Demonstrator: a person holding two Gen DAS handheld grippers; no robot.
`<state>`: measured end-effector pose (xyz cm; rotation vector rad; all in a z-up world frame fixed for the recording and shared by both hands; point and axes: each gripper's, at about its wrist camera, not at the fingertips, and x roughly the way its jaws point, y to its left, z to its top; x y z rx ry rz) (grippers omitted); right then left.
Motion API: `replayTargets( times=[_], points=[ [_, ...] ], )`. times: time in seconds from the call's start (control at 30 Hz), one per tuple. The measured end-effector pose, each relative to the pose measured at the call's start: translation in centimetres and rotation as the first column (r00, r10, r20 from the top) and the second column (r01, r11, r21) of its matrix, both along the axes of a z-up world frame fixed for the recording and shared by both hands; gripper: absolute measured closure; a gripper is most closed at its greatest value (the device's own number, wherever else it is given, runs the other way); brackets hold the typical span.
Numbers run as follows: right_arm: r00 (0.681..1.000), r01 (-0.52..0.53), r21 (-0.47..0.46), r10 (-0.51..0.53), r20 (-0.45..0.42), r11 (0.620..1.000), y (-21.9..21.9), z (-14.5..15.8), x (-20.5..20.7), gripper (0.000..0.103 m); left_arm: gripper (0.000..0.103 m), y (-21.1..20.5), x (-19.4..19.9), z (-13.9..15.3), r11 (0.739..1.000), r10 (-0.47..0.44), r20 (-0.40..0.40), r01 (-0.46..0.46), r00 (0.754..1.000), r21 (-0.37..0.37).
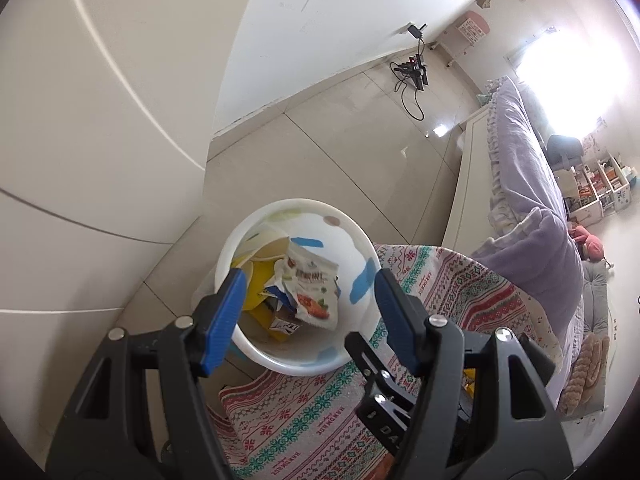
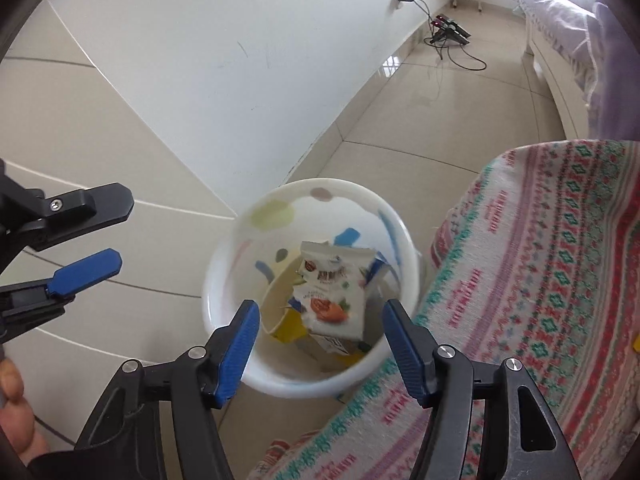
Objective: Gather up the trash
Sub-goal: 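Carry tissue box and nut bag to the white bin and open both tools, then move both tools back over the remaining trash on the bed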
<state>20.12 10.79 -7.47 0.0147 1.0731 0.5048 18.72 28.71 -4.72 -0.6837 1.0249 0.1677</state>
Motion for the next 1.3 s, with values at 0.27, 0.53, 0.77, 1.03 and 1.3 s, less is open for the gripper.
replayTargets(
  times=[0.27, 0.53, 0.77, 1.03, 1.3],
  points=[
    [0.995, 0.102, 0.016, -0.101, -0.009, 0.995, -7.7, 3.5, -1.7, 0.038, 0.036, -5.1, 0.2, 0.9, 0.988, -0.148, 0.007, 0.148, 0.989, 0.033],
    [0.979, 0.201, -0.005, -0.2, 0.03, 0.98, -15.5, 8.1, -5.1, 0.036, 0.035, -12.7, -0.5, 1.6, 0.941, -0.335, 0.017, 0.334, 0.942, 0.052],
    [0.941, 0.33, -0.04, -0.325, 0.087, 0.943, -23.9, 10.7, -7.9, 0.031, 0.03, -20.2, -1.4, 2.4, 0.856, -0.504, 0.02, 0.496, 0.863, 0.146],
    [0.818, 0.574, -0.011, -0.573, 0.051, 0.819, -36.5, 10.5, -10.1, 0.029, 0.029, -29.8, -2.0, 2.0, 0.715, -0.678, -0.004, 0.661, 0.735, 0.226],
    [0.748, 0.664, -0.047, -0.664, 0.008, 0.747, -42.6, 8.9, -10.9, 0.029, 0.029, -41.5, -1.5, -1.2, 0.511, -0.812, -0.113, 0.791, 0.573, 0.338]
  ],
)
